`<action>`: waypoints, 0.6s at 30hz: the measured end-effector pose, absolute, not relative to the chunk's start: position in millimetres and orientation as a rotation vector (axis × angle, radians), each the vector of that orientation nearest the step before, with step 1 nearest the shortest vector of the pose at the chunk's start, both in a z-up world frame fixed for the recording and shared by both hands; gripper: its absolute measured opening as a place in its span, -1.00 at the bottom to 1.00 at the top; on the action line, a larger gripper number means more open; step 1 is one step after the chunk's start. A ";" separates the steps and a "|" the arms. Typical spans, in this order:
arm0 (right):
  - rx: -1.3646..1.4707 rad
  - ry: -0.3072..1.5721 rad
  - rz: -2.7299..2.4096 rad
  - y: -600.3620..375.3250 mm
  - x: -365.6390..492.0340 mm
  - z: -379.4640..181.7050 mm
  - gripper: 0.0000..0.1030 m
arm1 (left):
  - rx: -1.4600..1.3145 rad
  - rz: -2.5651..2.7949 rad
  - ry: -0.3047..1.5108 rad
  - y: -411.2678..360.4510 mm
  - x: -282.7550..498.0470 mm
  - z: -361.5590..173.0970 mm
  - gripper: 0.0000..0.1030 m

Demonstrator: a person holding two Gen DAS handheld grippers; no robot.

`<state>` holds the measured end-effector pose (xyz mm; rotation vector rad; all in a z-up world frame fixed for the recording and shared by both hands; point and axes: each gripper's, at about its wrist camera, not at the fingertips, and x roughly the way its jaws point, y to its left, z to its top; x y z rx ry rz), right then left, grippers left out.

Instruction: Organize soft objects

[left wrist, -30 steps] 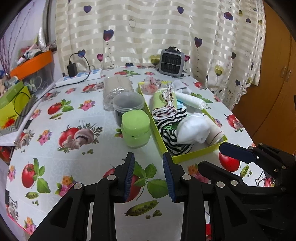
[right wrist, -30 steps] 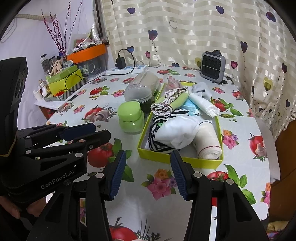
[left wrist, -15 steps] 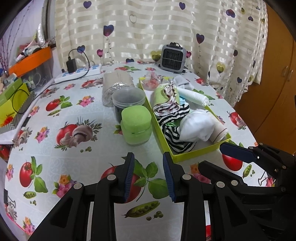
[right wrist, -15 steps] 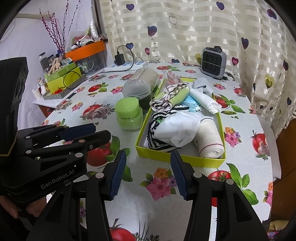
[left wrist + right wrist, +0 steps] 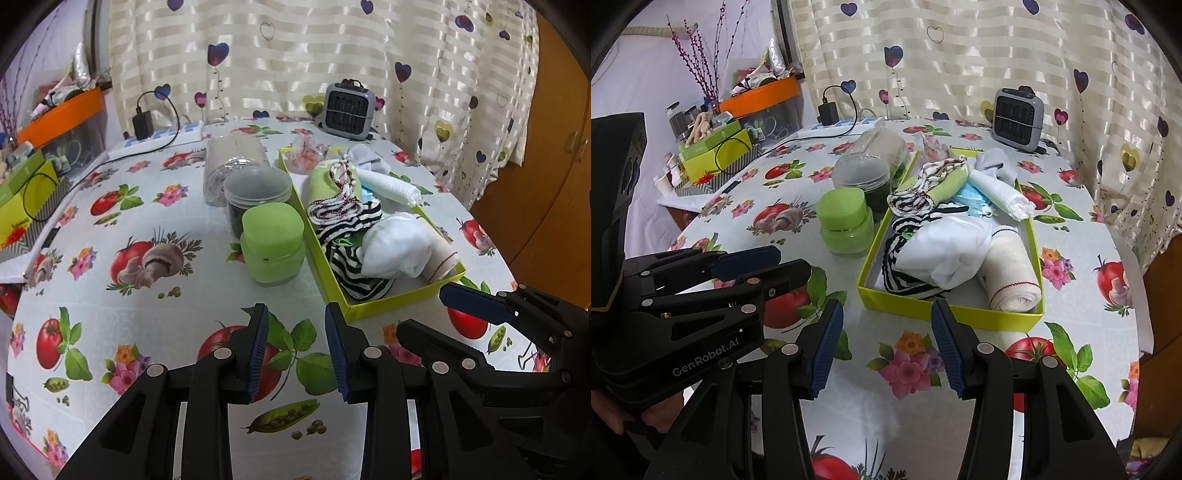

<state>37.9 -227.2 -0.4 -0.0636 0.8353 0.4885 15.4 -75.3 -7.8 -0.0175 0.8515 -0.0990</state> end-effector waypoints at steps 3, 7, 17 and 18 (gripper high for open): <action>-0.064 0.834 0.486 -227.0 38.1 -0.7 -0.01 | -0.015 -0.096 0.853 -75.2 15.3 -7.8 -0.41; -0.065 0.836 0.486 -226.8 37.8 -1.1 -0.01 | -0.018 -0.098 0.854 -75.0 15.0 -8.4 -0.41; -0.065 0.836 0.487 -226.8 37.6 -1.0 -0.01 | -0.018 -0.098 0.856 -74.7 14.8 -9.2 -0.41; -0.064 0.837 0.487 -227.0 37.7 -1.4 -0.01 | -0.018 -0.098 0.856 -74.8 14.6 -9.4 -0.41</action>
